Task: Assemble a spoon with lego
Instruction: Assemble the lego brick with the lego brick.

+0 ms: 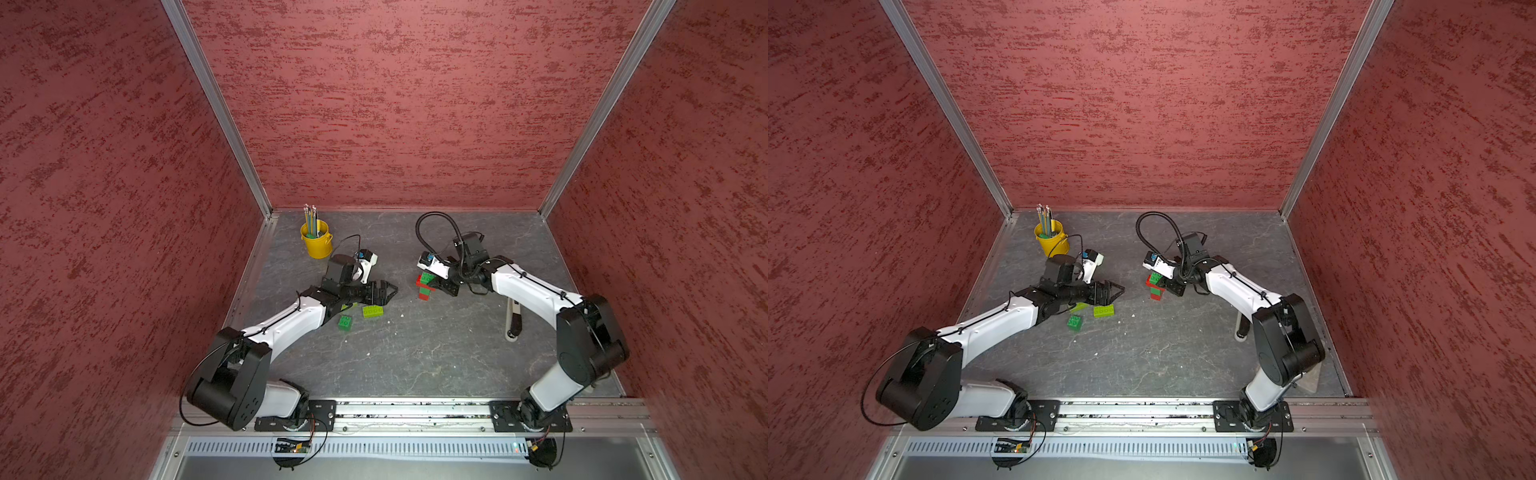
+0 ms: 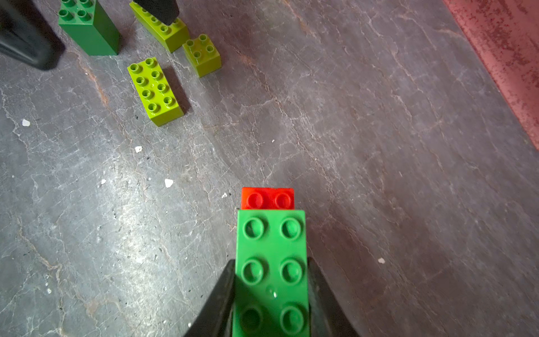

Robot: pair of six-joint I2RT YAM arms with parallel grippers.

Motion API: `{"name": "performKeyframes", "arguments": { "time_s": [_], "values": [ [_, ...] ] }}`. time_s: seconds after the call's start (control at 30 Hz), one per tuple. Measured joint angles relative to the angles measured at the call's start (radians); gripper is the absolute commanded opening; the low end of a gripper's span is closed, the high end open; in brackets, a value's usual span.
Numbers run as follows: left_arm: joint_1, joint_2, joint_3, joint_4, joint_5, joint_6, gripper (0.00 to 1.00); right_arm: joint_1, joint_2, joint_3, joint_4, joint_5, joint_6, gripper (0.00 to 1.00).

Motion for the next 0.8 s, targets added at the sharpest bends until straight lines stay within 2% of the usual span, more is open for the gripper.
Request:
{"name": "performKeyframes", "arguments": {
  "time_s": [0.6,0.8],
  "values": [
    [0.000,-0.017,-0.008,-0.013,-0.005,0.000,0.99,0.008,0.009,0.009,0.005,0.045,-0.004,0.10],
    [0.000,-0.017,-0.009,-0.014,-0.006,0.000,1.00,0.013,0.019,0.057,-0.078,0.081,-0.019,0.12]
  ]
}}
